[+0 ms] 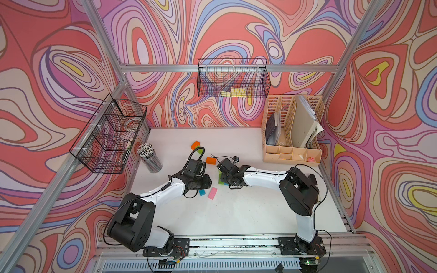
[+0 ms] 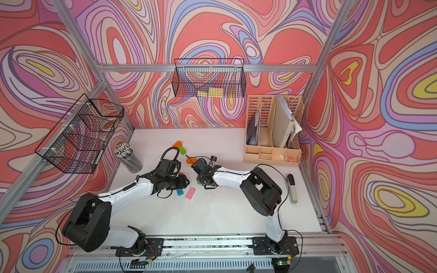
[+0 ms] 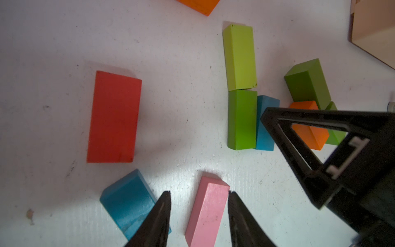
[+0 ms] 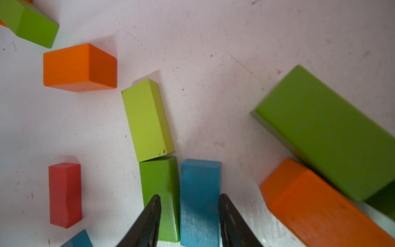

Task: Assemble the letter c with building blocks
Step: Pick up the building block from the center of the board.

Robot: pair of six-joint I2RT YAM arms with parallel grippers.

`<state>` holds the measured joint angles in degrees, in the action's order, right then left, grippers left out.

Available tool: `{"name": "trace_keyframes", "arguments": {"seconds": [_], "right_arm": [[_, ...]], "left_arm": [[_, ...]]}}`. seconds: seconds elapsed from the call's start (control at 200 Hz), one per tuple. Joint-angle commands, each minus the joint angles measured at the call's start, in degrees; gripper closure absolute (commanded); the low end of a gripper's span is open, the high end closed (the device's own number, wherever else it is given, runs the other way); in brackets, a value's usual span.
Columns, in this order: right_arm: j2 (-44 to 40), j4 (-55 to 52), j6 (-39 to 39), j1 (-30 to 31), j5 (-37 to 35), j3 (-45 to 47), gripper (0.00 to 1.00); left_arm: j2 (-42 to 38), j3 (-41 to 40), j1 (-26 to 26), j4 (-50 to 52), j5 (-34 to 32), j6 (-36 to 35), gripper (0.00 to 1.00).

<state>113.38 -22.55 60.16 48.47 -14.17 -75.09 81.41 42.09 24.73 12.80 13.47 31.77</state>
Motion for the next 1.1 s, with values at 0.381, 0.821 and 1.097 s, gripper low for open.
{"name": "trace_keyframes", "arguments": {"seconds": [0.381, 0.821, 1.097], "right_arm": [[1.03, -1.18, 0.56, 0.0, -1.36, 0.62, 0.57], [-3.32, -1.21, -0.37, 0.24, -1.04, 2.79, 0.59], [-6.15, -1.44, -0.91, 0.79, 0.29, 3.89, 0.63]], "left_arm": [[-0.11, -0.86, -0.29, 0.47, 0.24, 0.71, 0.53], [0.16, -0.95, -0.22, 0.21, 0.5, 0.71, 0.53], [0.4, -0.89, -0.29, 0.19, 0.18, 0.66, 0.53]]}}
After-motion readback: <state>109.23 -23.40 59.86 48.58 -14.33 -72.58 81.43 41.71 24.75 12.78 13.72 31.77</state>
